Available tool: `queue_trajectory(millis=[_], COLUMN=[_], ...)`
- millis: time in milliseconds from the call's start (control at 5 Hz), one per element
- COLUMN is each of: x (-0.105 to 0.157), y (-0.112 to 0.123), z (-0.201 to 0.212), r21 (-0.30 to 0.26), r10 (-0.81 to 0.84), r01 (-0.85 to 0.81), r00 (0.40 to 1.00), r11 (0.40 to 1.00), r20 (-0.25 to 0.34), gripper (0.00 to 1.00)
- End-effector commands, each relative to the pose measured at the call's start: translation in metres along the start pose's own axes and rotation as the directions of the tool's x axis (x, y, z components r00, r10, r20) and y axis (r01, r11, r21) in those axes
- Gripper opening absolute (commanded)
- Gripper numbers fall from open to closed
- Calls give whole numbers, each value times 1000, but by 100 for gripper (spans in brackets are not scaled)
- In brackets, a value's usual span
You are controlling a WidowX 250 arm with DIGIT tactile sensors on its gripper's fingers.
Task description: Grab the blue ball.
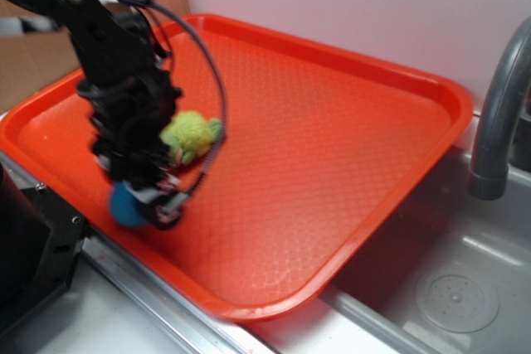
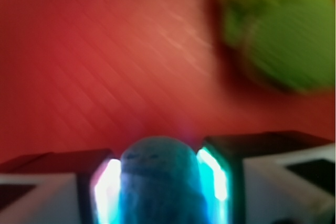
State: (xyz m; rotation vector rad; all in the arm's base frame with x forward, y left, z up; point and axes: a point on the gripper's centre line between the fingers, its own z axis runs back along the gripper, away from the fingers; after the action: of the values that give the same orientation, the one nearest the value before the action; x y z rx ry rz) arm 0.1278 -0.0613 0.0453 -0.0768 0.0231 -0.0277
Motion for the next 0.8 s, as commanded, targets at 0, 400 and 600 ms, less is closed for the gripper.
queue_trajectory(millis=[0, 400, 600], x=[14, 14, 23], y=[24, 76, 100], z=[103, 143, 146], r21=[46, 128, 167], r10=[-57, 53, 82], r01=[55, -64, -101], r00=[998, 995, 990], r11=[997, 990, 981], r20=[38, 89, 114], gripper=[0, 0, 0])
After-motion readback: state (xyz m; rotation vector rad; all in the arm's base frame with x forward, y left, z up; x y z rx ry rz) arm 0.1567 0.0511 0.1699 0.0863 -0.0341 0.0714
